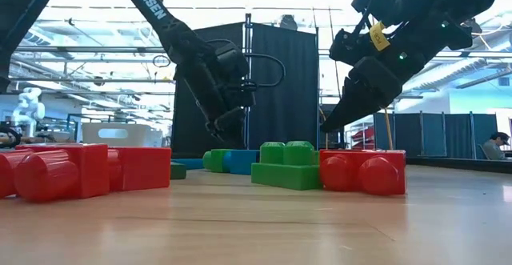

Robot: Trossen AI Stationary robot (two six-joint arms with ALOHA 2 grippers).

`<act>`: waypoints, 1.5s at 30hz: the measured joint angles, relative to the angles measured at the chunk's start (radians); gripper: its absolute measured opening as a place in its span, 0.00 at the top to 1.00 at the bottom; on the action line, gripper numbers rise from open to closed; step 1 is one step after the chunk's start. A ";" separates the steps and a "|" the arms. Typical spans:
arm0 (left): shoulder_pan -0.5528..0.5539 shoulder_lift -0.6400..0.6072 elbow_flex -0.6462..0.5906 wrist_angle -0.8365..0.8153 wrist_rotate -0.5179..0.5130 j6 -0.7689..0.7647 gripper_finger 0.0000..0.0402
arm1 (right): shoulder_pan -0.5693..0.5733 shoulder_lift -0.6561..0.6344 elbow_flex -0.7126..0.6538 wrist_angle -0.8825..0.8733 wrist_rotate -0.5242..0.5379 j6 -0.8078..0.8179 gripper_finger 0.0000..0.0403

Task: Sort blocks by size
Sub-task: Put the blue block into the white bin

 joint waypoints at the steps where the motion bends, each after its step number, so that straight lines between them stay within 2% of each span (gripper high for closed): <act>1: -0.002 0.000 0.000 0.000 0.000 0.001 0.57 | 0.000 0.000 0.000 0.000 0.000 0.000 0.56; 17: -0.026 0.000 0.000 -0.006 0.016 0.026 0.59 | 0.000 0.000 0.000 0.001 0.000 0.000 0.56; 27: -0.033 0.072 0.003 0.008 0.006 0.005 0.61 | 0.000 0.000 0.000 0.000 0.000 0.000 0.56; 34: -0.033 0.050 0.001 0.007 -0.001 -0.001 0.62 | 0.000 0.000 0.000 -0.002 0.000 0.000 0.56; 42: -0.032 0.048 0.000 0.017 -0.002 -0.002 0.78 | 0.000 0.000 0.000 -0.003 0.000 0.000 0.56; 45: -0.032 0.041 0.000 0.016 -0.003 -0.022 0.81 | 0.000 0.000 0.000 -0.003 0.000 0.000 0.56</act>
